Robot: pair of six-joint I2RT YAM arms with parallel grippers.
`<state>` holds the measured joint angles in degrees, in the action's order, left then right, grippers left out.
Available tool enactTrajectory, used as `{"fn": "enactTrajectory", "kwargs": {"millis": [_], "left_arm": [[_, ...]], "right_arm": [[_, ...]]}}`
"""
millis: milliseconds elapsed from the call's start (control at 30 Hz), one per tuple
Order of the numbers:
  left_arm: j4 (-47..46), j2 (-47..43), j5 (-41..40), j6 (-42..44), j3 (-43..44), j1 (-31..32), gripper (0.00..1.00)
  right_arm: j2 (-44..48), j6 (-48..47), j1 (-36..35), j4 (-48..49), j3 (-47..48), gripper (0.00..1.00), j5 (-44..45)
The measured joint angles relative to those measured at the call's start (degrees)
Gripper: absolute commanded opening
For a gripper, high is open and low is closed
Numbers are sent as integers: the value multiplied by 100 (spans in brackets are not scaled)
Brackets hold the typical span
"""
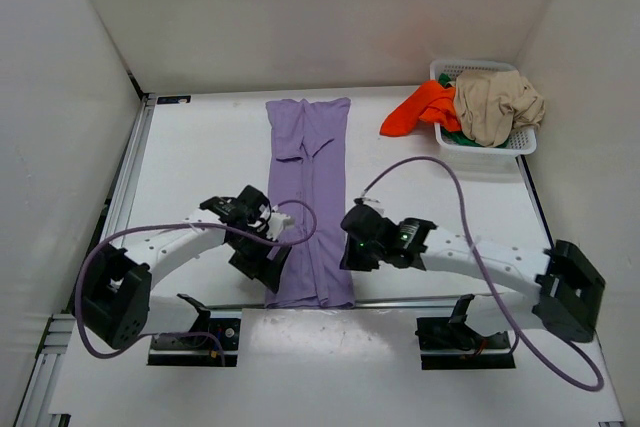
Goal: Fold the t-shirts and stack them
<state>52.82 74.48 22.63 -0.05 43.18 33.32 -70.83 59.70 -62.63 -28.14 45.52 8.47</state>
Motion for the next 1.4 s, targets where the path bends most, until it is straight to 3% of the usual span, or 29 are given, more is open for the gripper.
{"fn": "enactTrajectory", "kwargs": {"millis": [100,267,500,533,567,967,1300,1333,1400], "left_arm": [[-297,-2,63,-2,-376,-9,92],[-815,-81,251,-55,-833,-144,82],[-1349,-249,538,-114,-1303,-177,28],[-1403,-249,570,-109,-1357,-175,15],[-1438,-243,588,-118,-1388,-173,11],[-1534,-343,721,-129,-1537,-175,11],[-1239,-389,590,-146,-1517,-177,11],[-1233,-398,581,-142,-1517,-175,11],[-1215,-422,551,-133,-1517,-175,11]], "right_arm": [[-669,4,-83,149,238,0,33],[-1169,68,-162,345,221,0,2],[-1558,153,-304,852,144,0,-160],[-1652,146,-334,916,149,0,-190],[-1781,146,-376,979,160,0,-256],[-2293,111,-1303,966,966,0,-72],[-2885,50,-1357,221,1609,0,332],[-2833,48,-1368,175,1602,4,350],[-2551,85,-1375,157,1464,22,407]]}}
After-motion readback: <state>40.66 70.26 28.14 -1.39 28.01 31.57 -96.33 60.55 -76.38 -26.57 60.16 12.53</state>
